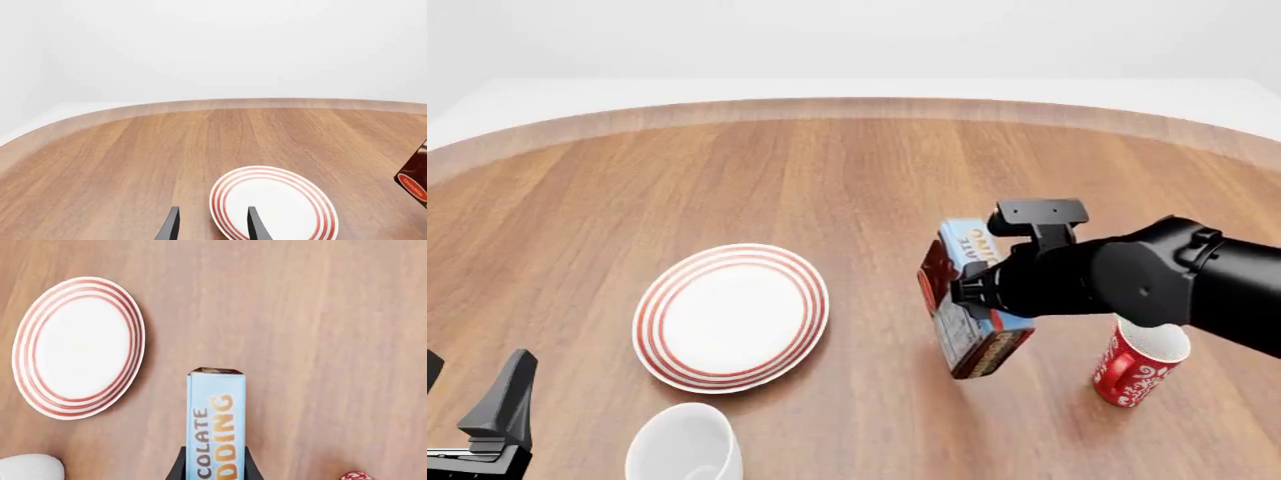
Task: Pick up the white mug and put it on the plate, and put the chocolate pudding to the right of the plate.
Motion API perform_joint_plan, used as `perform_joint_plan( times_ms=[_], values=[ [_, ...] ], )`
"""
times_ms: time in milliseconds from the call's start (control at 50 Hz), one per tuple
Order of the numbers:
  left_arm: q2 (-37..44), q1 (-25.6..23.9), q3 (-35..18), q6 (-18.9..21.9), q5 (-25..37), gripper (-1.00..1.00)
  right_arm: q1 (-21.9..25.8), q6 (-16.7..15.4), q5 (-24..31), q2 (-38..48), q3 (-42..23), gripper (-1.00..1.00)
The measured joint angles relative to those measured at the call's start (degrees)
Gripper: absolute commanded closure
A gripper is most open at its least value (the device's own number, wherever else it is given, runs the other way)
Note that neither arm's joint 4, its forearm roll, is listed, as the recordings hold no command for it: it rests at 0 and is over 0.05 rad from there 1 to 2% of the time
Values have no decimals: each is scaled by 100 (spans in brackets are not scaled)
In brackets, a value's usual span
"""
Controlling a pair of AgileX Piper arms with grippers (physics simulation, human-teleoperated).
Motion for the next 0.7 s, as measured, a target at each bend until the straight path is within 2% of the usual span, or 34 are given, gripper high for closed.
perform_joint_plan(
  times_ms=[260, 700],
  values=[
    [0, 0, 0, 0, 0, -100, 4, 89, 25, 193, -369, 100],
    [0, 0, 0, 0, 0, -100, -5, -99, -23, 894, -969, 100]
  ],
)
